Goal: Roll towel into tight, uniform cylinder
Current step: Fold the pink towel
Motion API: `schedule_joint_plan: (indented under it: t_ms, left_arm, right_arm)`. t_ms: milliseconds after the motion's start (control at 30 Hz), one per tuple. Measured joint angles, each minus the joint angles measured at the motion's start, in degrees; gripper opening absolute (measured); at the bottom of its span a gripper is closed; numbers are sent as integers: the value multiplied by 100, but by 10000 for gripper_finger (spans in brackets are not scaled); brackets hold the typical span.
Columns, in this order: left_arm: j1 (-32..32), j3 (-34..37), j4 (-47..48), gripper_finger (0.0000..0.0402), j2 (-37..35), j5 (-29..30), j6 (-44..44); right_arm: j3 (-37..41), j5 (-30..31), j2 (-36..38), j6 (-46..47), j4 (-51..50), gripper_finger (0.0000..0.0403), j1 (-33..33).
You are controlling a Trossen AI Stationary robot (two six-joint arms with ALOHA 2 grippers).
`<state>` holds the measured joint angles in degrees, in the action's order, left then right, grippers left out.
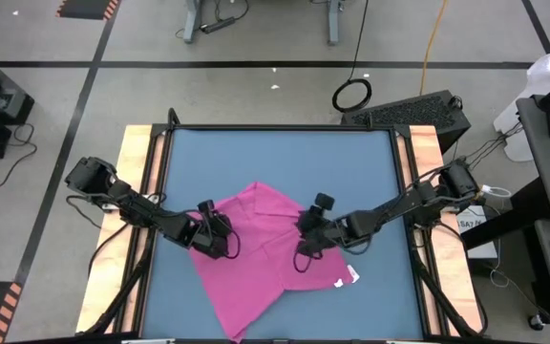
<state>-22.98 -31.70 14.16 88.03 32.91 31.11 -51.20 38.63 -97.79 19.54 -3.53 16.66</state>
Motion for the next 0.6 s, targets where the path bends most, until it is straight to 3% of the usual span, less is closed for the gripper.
schedule_joint_plan:
  t_ms: [67,267,600]
  left_arm:
    - [19,4,-69,216,4,15,-2]
    - [50,4,-117,216,9,14,-54]
    - [50,7,-162,216,11,25,-162]
  right_arm:
    - [-2,-74,-137,-290,297,159,-153]
    - [4,-1053,-506,-392,8,160,-636]
    - [7,-915,-726,-525,-190,145,-918]
